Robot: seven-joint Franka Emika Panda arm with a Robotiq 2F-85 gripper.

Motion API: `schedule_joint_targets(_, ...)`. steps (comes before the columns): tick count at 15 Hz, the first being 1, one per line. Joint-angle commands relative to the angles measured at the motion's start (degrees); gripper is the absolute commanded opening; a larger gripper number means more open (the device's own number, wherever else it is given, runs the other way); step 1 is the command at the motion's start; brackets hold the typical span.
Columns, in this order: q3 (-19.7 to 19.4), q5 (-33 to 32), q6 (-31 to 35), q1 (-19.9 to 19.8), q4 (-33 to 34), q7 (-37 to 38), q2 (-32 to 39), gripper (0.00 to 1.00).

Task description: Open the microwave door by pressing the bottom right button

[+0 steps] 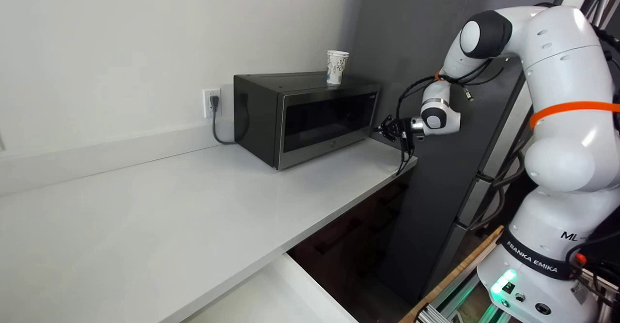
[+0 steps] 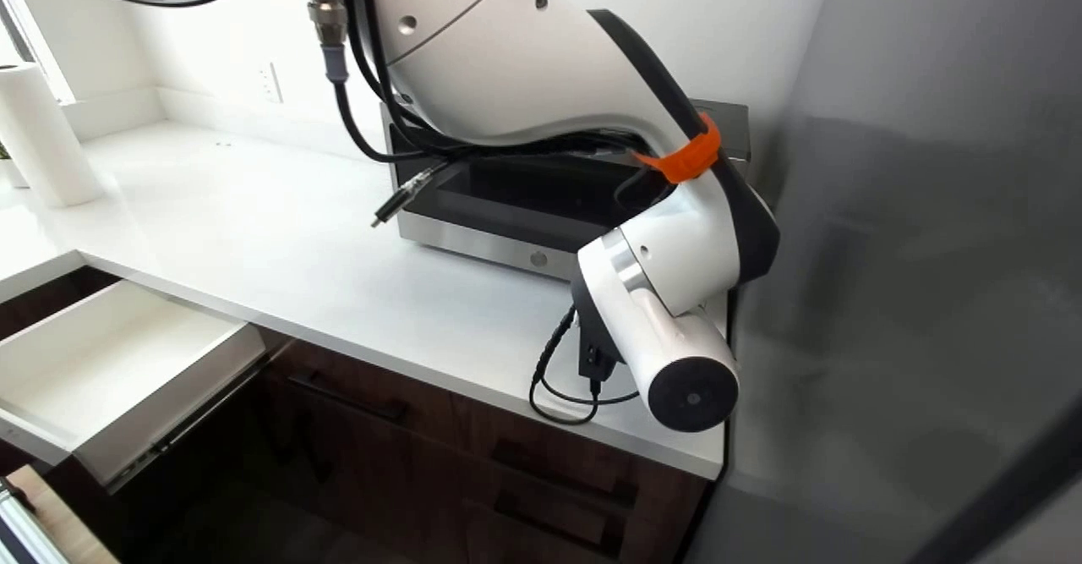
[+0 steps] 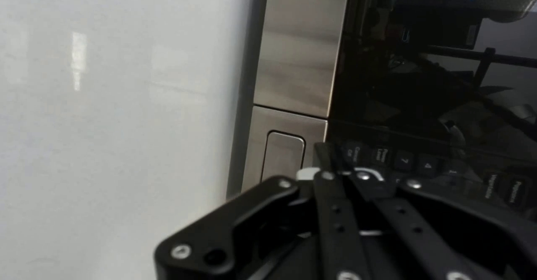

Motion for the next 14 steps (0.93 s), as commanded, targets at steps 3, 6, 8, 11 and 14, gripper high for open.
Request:
schedule_joint_targets(3,1.05,-1.45,-1.12,-1.65,7.16,3.91,6.72,0.00)
schedule_joint_targets(6,1.62,-0.27,-1.31,-2.45,10.01,2.97,9.31,0.00)
schedule_joint_targets(8,1.96,0.17,-1.49,-3.06,11.90,2.92,11.00,0.00)
schedule_joint_targets(11,2.51,1.42,-2.01,-4.07,14.71,2.22,13.35,0.00)
schedule_joint_targets(14,3.55,2.68,-2.83,-4.42,17.51,1.79,15.41,0.00)
